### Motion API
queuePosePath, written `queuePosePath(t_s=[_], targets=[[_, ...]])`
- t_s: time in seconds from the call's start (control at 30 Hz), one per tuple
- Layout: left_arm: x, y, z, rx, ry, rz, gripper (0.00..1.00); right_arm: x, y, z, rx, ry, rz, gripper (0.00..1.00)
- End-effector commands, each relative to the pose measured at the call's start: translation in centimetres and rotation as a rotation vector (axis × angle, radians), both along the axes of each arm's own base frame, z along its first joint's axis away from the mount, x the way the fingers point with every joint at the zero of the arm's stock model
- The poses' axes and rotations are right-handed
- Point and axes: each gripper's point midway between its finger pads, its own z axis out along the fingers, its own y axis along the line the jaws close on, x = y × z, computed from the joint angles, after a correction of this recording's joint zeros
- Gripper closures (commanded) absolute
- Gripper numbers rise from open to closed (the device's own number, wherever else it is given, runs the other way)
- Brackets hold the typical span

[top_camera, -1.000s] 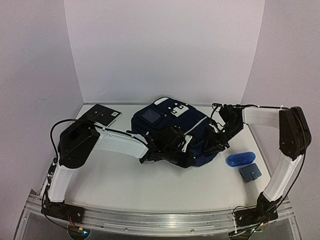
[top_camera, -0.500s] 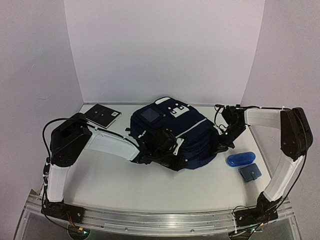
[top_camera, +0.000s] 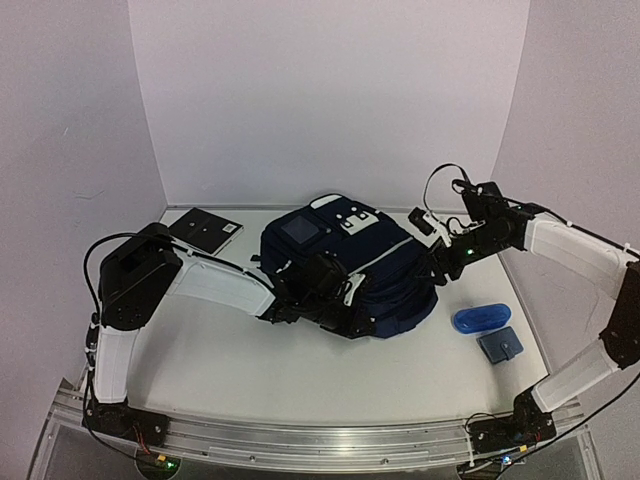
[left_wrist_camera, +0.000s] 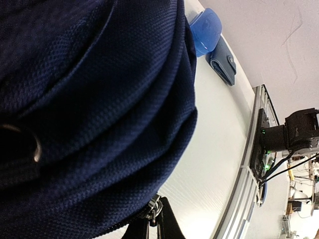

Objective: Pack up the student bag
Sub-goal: Zip the student bag at the center of the board.

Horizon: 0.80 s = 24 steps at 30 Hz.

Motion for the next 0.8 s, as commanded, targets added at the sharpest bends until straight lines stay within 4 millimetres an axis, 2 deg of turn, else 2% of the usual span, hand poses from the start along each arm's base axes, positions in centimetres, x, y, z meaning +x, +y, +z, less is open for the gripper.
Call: queuePosePath(t_s=[0.0,0.27,0.4,0.63,0.7,0.77], targets=[[-0.9,-1.0,5.4,-0.176,0.014,-0.065,1.0,-1.9,2.3,0.0,-0.015,-0.194,0.279,0.4],[-0.8,-0.7,5.4,-0.189,0.042,-0.068,1.0,-3.6,4.2,-3.6,-0.126,-0.256,0.421,0.5],[-0.9,-0.8,5.5,-0.196,0.049,-0.079,1.0,-3.2,4.9,-5.5,-0.184,-0.317,0.432,0.51],[-1.1,-0.6,5.9,-0.204,0.051,-0.081,1.0,-2.3,5.8,-7.5,-0.224,-0.407,0.419,0.5],[-1.1,-0.4,5.9,-0.204,0.053,-0.078,1.0,-2.0,5.7,-7.9,-0.237,-0.428,0.408,0.52],[-1.1,-0.4,5.9,-0.203,0.053,-0.077,1.0,-1.7,5.5,-8.3,-0.261,-0.455,0.406,0.57]])
